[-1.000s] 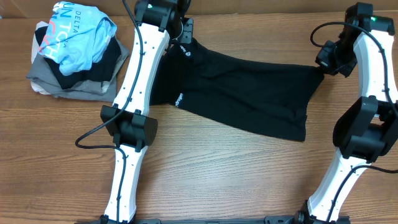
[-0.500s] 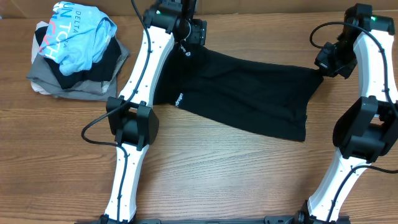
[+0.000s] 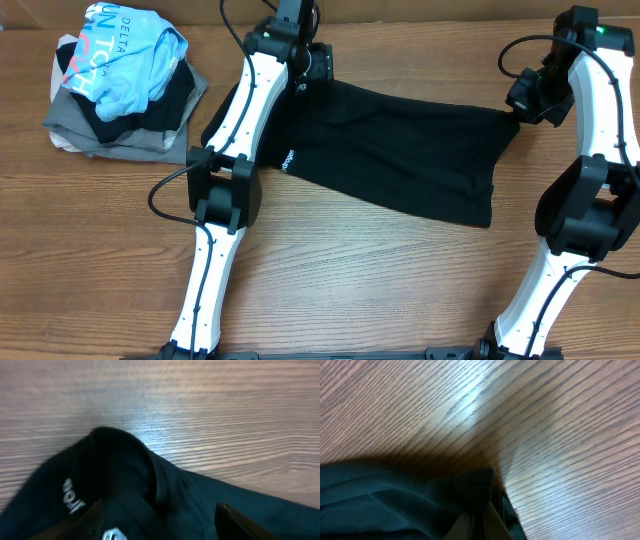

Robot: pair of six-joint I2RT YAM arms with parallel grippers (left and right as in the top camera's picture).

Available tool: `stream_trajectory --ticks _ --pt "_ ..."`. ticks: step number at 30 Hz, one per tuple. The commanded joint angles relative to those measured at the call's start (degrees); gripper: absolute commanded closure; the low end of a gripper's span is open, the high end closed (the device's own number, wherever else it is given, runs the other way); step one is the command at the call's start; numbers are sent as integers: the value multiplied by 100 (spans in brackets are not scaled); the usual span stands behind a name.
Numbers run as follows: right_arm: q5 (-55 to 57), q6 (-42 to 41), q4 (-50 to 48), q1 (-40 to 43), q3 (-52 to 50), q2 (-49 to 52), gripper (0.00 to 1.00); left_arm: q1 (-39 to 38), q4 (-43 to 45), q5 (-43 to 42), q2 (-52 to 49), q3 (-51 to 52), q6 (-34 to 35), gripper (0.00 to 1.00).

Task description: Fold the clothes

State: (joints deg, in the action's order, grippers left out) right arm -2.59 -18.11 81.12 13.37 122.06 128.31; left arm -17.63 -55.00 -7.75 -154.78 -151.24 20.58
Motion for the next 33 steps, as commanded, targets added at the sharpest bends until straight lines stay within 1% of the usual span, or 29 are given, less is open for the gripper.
stream_trajectory --ticks 1,4,6,8,9,10,11,12,16,19,25,31,33 --pt "-4 20 2 -17 173 -251 96 -28 98 -87 -295 44 177 31" --pt "-4 17 0 -17 170 -251 96 -28 197 -90 -389 44 179 49" --pt "-4 17 -2 -17 170 -251 96 -31 192 -81 -411 44 177 57" --pt "-4 17 -4 -17 170 -249 96 -28 173 -76 -413 44 177 63" --pt "-7 17 -2 -17 170 -251 96 -28 170 -72 -413 44 177 69" --pt "-4 17 0 -17 170 -251 96 -24 166 -72 -413 44 175 76" --pt "-7 17 0 -17 170 -249 96 -17 166 -74 -411 44 175 92" --pt "-7 17 0 -17 170 -249 96 -9 170 -87 -400 35 175 96" --pt "-4 20 9 -15 170 -251 96 74 76 -87 -297 -186 173 96" --pt "-4 20 26 -15 170 -249 96 195 -177 -87 -107 -507 173 96" --pt "-7 17 24 -17 170 -249 96 420 -1161 -63 289 -1270 173 96" --pt "-7 17 24 -15 170 -251 96 542 -2120 -42 579 -1600 170 96" --pt "-9 15 24 -15 170 -251 96 562 -2396 94 695 -1604 168 96"
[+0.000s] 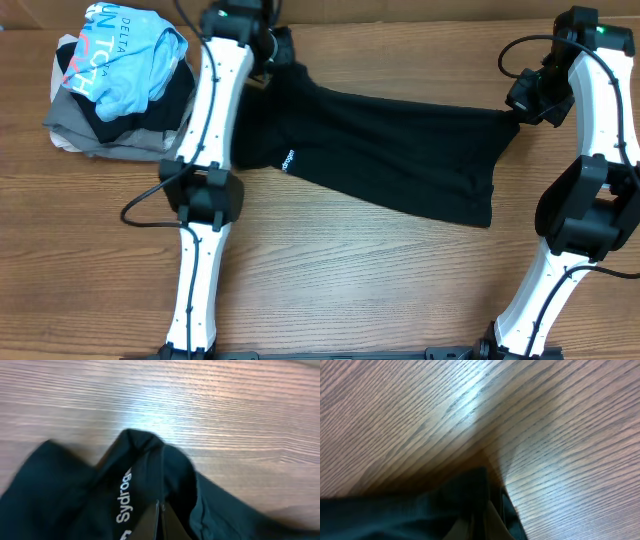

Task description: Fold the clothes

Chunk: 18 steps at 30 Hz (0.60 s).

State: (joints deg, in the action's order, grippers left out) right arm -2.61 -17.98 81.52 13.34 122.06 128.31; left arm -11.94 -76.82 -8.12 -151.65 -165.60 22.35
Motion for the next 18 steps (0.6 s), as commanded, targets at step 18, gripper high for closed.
stream_trajectory --ticks 18 --pt "-444 94 1130 -136 170 -896 96 39 -2000 1633 883 -105 -516 96"
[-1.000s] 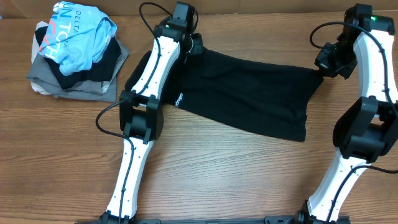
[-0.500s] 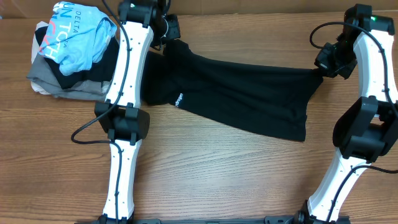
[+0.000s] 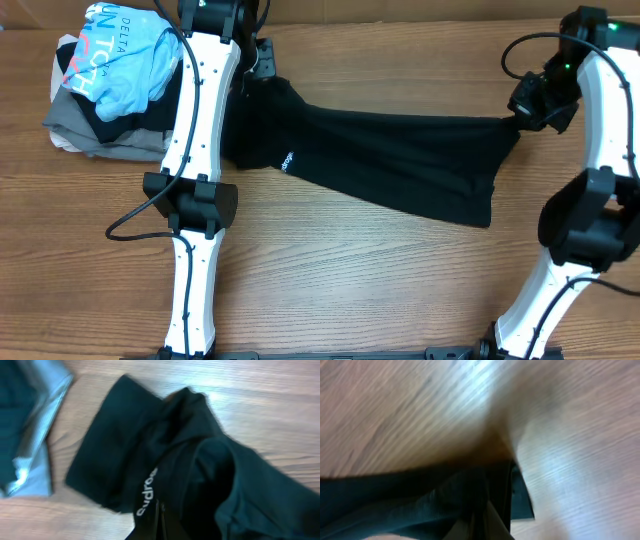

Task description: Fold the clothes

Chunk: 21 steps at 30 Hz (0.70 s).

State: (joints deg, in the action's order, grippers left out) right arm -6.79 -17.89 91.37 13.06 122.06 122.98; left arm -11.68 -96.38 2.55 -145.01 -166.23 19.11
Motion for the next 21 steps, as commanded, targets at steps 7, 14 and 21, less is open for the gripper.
stream_trajectory --ticks 7,14,21 --pt "28 57 205 -514 -417 -363 96 15 -44 656 208 350 -245 96" --pt "50 -317 -319 -748 -1576 -382 96 24 -28 1008 208 1381 -332 96" --pt "328 -748 -1451 -647 -3097 -1128 96 52 122 1010 208 2024 -393 96"
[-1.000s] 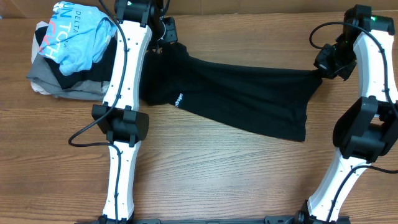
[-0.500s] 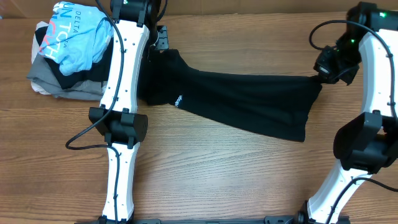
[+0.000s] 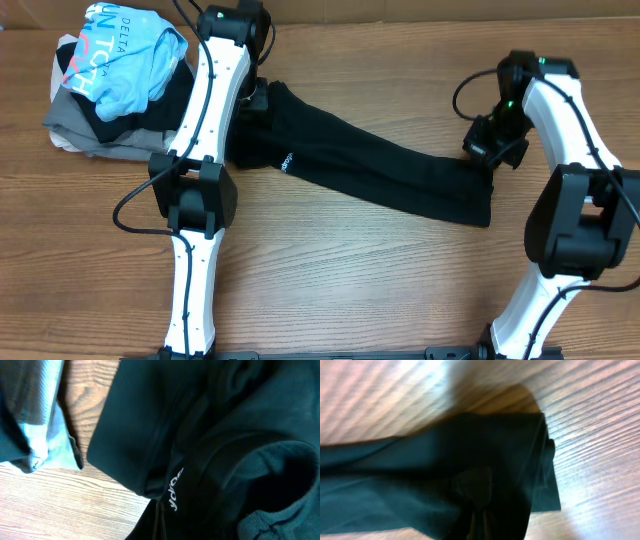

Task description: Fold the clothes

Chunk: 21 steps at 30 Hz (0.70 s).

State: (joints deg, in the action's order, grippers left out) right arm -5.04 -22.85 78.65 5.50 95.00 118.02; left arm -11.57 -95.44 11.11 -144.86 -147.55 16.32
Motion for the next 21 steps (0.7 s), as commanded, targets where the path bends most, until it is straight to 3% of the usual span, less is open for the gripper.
stream_trajectory --ticks 1,11,14,18,20,21 --pt "153 -249 -264 142 -538 -730 96 42 35 151 192 197 -114 96" --pt "153 35 -595 291 -1414 -977 96 35 -140 92 192 577 -330 95" --pt "151 57 -643 299 -1443 -977 95 42 -120 136 192 619 -369 62" --pt "144 59 -669 372 -1434 -979 73 63 -9 260 195 601 -452 36" --pt "120 116 -680 461 -1381 -979 35 83 83 260 197 584 -452 28" --pt "50 256 -675 522 -1329 -981 27 96 103 260 199 544 -452 25"
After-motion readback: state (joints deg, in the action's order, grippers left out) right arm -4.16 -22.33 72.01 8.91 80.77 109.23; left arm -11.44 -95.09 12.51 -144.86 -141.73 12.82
